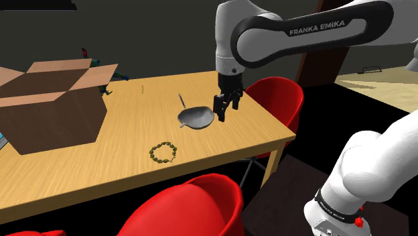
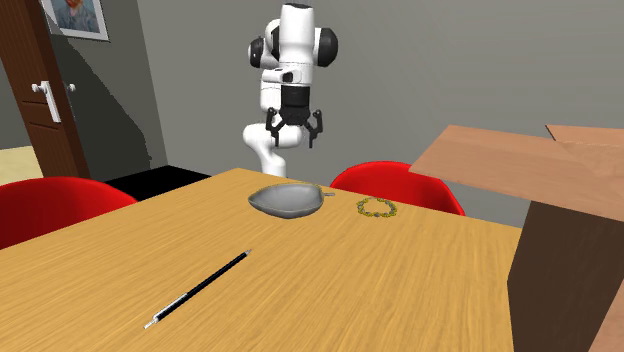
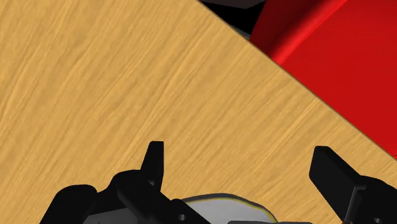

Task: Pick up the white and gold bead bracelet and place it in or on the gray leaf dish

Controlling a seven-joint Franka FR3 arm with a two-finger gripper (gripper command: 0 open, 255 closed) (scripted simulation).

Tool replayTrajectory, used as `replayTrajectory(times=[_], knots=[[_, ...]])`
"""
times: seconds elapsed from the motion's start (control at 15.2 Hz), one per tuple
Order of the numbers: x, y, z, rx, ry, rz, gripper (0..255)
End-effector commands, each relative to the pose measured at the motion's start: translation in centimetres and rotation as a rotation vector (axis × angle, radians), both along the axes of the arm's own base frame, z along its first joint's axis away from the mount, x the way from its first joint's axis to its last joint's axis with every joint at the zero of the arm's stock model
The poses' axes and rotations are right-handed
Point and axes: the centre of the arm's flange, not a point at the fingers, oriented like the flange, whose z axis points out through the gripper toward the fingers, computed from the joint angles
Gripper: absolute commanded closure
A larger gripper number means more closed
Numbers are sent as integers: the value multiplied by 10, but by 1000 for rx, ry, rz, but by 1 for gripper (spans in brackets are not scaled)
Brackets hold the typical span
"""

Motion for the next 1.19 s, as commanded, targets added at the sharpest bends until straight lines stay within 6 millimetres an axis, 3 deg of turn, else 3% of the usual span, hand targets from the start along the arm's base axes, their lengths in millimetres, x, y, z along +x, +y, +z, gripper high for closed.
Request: replayTrajectory(times=[0.0,0.99,1.12], knots=[[14,19,-8,7,0,-4,0],[124,166,-70,47,6,-29,0],[127,170,-76,48,6,-29,0]])
